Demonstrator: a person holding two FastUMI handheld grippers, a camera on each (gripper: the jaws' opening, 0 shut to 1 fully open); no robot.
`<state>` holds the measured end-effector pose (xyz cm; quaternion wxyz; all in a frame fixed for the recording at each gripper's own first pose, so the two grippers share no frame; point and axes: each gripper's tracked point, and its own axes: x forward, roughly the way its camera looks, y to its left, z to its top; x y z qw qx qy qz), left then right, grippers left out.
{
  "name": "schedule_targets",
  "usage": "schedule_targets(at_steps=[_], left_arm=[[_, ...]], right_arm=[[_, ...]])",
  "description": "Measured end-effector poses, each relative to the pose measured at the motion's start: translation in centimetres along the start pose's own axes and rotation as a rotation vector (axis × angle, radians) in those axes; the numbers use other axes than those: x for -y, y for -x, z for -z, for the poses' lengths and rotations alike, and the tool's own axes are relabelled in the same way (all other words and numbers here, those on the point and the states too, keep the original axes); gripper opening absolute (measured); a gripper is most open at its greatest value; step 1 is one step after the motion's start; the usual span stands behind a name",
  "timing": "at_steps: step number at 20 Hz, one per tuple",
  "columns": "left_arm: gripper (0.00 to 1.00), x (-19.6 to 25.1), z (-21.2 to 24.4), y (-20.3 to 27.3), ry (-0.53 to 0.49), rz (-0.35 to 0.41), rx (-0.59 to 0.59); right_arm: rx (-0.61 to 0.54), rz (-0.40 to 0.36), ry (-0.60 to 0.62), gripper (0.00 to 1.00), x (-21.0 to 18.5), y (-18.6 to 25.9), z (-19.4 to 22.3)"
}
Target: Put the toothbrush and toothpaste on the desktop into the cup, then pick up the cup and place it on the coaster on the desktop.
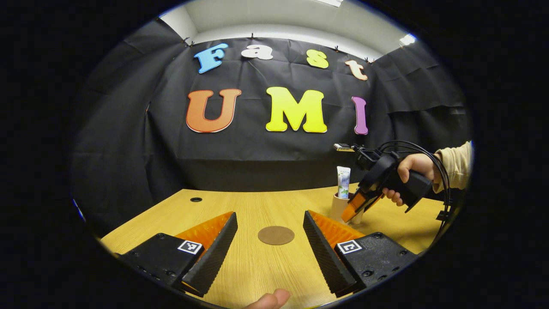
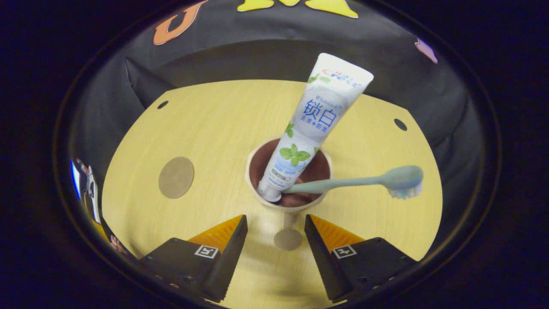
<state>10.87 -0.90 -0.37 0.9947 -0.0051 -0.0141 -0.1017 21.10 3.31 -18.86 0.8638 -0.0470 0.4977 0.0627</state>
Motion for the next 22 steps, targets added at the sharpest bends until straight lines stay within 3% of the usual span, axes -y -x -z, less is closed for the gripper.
schedule_targets(at_steps=[3, 6, 14, 20, 21, 22], left_arm=[[0.98, -0.6, 0.5, 0.4, 0.017, -0.014, -0.013], [0.98, -0.6, 1.2, 0.7, 0.022, -0.01, -0.029], [0.98, -0.2, 1.9, 0.3, 0.021, 0.001, -0.045], [0.98, 0.1, 2.2, 0.3, 0.021, 0.009, -0.05], [0.98, 0.1, 2.2, 0.3, 0.025, 0.011, -0.053], [0.98, 0.2, 2.4, 0.3, 0.03, 0.012, -0.058]], right_arm=[[-0.052, 0.062, -0.011, 0.72, 0.8, -1.6, 0.4], [-0.08, 0.069, -0.053, 0.61, 1.3, -2.7, 0.5], [-0.138, 0.103, -0.013, 0.59, 1.2, -2.9, 0.2], [-0.163, 0.084, -0.006, 0.55, 1.0, -2.7, 0.2], [-0.162, 0.091, -0.006, 0.53, 1.1, -2.6, 0.4], [-0.162, 0.088, -0.01, 0.31, 1.0, -2.6, 0.6]])
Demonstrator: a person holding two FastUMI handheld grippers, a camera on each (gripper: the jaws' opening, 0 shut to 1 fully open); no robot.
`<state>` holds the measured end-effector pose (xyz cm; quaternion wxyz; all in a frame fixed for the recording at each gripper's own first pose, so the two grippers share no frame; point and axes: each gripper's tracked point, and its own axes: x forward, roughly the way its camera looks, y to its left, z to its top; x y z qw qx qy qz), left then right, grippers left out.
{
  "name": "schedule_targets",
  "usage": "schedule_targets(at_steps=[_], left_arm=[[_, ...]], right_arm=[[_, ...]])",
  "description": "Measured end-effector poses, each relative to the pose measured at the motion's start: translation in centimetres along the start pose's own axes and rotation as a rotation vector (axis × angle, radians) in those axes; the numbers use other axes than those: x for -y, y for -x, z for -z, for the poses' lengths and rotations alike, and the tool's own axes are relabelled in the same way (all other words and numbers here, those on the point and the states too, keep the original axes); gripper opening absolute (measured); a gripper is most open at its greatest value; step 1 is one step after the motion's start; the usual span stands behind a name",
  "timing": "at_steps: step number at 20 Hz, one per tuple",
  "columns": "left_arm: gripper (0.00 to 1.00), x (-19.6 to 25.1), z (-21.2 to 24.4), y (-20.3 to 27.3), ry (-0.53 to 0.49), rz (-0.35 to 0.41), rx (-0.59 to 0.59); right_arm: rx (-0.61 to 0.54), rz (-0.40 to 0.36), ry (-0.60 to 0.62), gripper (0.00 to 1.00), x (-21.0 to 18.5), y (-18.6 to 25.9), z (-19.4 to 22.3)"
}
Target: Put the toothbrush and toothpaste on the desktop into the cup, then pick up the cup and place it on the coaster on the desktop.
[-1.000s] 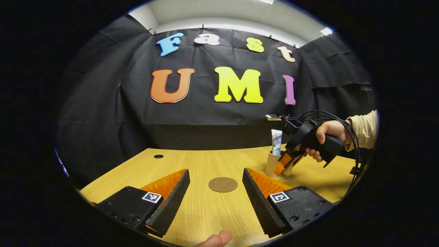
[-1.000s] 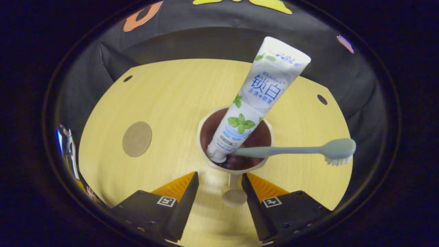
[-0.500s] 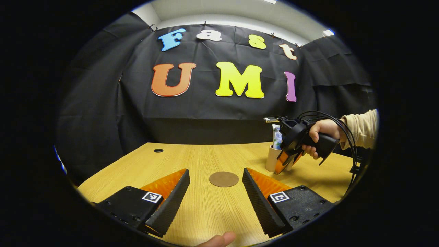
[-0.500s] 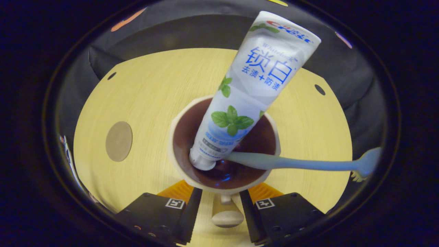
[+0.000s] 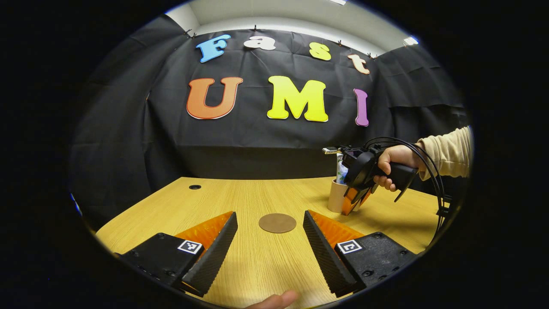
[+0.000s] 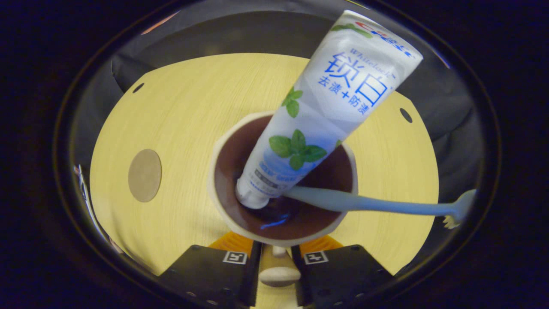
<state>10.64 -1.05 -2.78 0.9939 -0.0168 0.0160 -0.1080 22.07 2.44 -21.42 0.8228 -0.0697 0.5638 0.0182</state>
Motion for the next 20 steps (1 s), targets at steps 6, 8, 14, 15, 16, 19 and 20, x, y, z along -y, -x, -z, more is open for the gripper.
schedule_targets(at_steps=[6, 8, 14, 15, 16, 19, 20], left_arm=[[0.98, 0.0, -0.1, 0.3, 0.0, 0.0, 0.003], [0.98, 0.0, -0.1, 0.4, -0.011, 0.0, 0.008], [0.98, 0.2, 0.3, 0.9, 0.0, 0.017, 0.011], [0.98, 0.2, 0.2, 1.0, 0.003, 0.018, 0.014], [0.98, -0.1, 0.2, 1.1, 0.007, 0.017, 0.017], [0.98, -0.7, 0.1, 1.8, 0.022, 0.011, 0.029], [0.98, -1.0, 0.0, 2.1, 0.021, 0.006, 0.033]], right_arm=[[0.015, -0.023, 0.001, 0.26, 0.5, 0.0, -0.1], [0.021, -0.017, 0.012, 0.26, 0.6, -0.1, -0.3], [0.066, -0.035, 0.006, 0.24, 0.4, 0.0, -0.7], [0.079, -0.034, 0.007, 0.26, 0.2, 0.0, -0.8], [0.085, -0.037, 0.014, 0.26, 0.1, -0.2, -0.7], [0.108, -0.053, 0.04, 0.25, 0.2, -0.3, -0.8], [0.115, -0.059, 0.054, 0.24, 0.3, -0.3, -0.8]])
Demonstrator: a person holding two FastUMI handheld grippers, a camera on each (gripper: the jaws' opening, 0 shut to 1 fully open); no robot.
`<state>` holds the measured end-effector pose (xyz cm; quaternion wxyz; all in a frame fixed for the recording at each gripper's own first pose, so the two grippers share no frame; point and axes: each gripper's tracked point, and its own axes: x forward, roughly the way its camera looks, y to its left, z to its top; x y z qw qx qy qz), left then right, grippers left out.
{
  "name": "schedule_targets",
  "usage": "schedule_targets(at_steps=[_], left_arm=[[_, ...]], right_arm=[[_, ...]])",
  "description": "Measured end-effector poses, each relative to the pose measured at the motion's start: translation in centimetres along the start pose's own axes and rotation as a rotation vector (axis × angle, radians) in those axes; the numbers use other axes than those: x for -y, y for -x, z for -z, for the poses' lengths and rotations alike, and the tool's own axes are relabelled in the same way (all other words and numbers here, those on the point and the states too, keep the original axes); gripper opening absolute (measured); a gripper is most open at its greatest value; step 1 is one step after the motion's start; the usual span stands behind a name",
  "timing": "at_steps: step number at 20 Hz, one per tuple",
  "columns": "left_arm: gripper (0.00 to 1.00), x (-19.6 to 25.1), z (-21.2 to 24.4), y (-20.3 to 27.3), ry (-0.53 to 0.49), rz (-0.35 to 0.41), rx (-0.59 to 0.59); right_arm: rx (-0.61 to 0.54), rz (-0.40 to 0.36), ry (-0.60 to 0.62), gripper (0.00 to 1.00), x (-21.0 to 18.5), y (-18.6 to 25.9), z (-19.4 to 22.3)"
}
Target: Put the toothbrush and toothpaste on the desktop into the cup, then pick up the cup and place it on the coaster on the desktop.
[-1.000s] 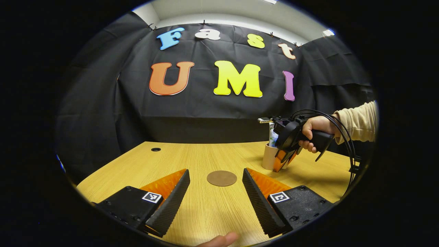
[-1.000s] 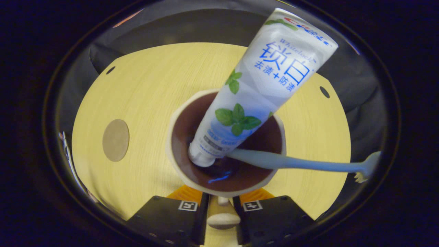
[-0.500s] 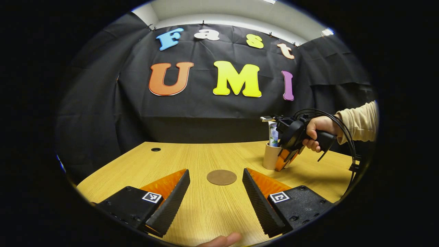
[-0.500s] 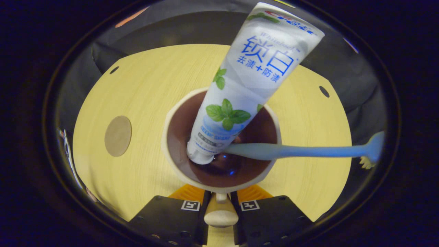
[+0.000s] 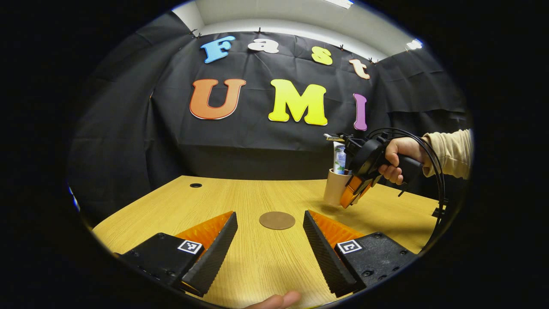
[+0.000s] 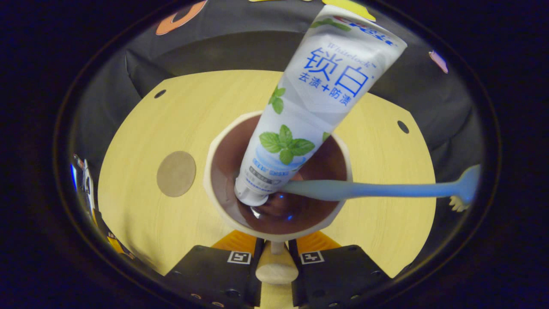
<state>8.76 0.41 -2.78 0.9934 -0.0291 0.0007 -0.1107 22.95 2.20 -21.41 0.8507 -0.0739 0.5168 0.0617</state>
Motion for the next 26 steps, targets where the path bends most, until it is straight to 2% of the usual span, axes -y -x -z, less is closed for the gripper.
schedule_targets(at_steps=[4, 5, 7, 13, 21, 26], left_arm=[[0.98, -1.6, 0.1, 1.6, -0.016, -0.022, 0.01], [0.98, -1.9, 0.1, 2.0, -0.022, -0.028, 0.015], [0.98, -2.8, 0.2, 2.9, -0.037, -0.044, 0.021], [0.98, -4.2, 0.2, 4.7, -0.067, -0.079, 0.038], [1.0, -3.7, -0.6, 5.3, -0.101, -0.087, 0.063], [0.98, -4.3, -0.3, 5.4, -0.075, -0.113, 0.054]], right_arm=[[0.017, -0.042, 0.061, 0.27, 0.3, 0.0, -0.1], [0.014, -0.051, 0.079, 0.24, 0.5, -0.2, 0.0], [0.011, -0.068, 0.112, 0.25, 0.8, -0.1, 0.0], [-0.042, -0.111, 0.192, 0.24, 1.5, 0.5, 0.1], [-0.083, -0.099, 0.226, 0.25, 2.9, 0.9, 0.1], [-0.092, -0.094, 0.221, 0.25, 2.7, 0.9, 0.2]])
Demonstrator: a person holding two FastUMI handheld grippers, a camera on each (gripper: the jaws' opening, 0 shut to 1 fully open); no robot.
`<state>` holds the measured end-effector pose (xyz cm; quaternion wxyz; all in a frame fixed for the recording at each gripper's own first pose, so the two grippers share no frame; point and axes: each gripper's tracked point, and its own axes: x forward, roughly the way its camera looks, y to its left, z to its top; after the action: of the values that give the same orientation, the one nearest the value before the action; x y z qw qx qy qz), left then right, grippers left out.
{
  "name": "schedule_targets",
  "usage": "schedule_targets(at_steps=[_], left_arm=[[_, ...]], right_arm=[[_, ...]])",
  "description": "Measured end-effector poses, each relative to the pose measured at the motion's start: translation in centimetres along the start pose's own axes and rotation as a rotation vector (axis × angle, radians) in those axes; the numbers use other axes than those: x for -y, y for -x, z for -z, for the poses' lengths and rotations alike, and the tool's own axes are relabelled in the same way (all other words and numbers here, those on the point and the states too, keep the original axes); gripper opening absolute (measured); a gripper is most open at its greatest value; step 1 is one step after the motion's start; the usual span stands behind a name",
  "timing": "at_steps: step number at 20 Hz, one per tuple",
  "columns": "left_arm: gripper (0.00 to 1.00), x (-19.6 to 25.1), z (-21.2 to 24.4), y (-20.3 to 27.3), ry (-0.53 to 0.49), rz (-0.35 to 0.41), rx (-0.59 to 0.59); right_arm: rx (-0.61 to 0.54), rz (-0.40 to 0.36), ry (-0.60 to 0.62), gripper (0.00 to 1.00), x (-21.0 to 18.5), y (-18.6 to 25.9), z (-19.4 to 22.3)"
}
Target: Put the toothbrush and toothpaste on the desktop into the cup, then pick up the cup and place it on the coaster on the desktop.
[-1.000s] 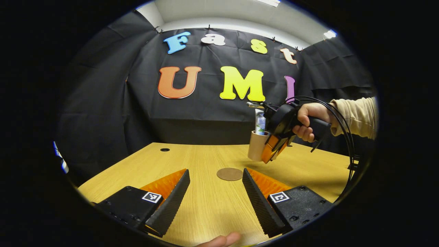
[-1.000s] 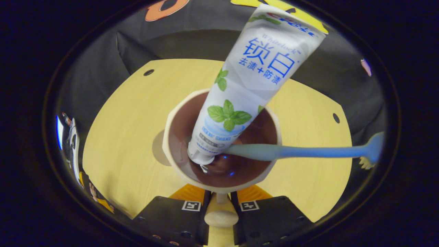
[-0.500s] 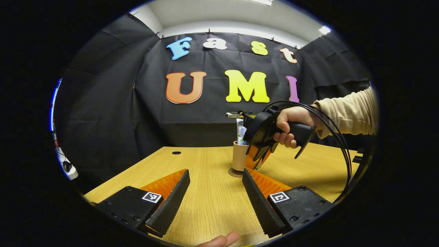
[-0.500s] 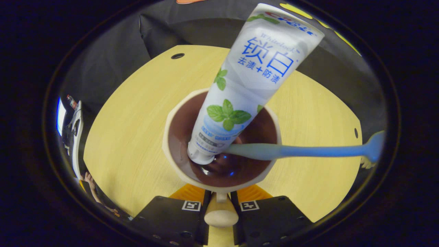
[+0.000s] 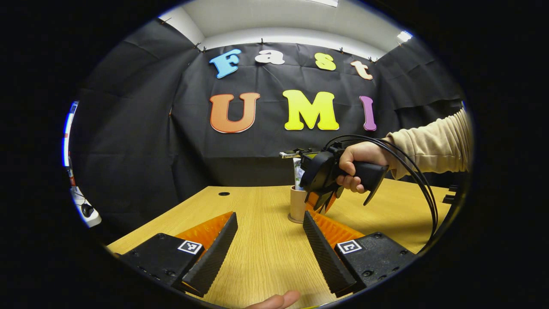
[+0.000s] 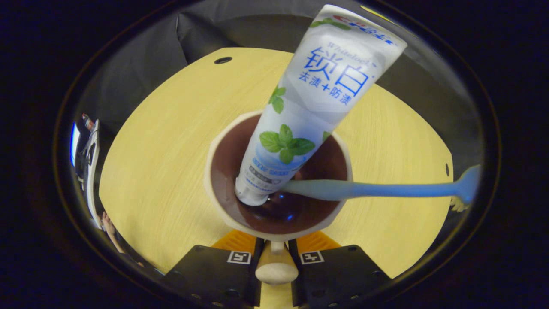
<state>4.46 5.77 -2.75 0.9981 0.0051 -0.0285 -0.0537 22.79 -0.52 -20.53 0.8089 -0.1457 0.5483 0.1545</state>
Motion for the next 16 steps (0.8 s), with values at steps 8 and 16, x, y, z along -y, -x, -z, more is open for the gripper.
schedule_targets(at_steps=[8, 16], left_arm=[[0.98, -0.4, 1.0, -0.4, 0.033, -0.046, -0.055], [0.98, 0.6, -1.3, -1.1, 0.03, -0.068, -0.059]], right_arm=[[0.158, 0.001, -0.017, 0.82, 0.5, 4.9, -1.0], [0.491, 0.044, -0.126, 0.96, 4.6, 15.2, 2.3]])
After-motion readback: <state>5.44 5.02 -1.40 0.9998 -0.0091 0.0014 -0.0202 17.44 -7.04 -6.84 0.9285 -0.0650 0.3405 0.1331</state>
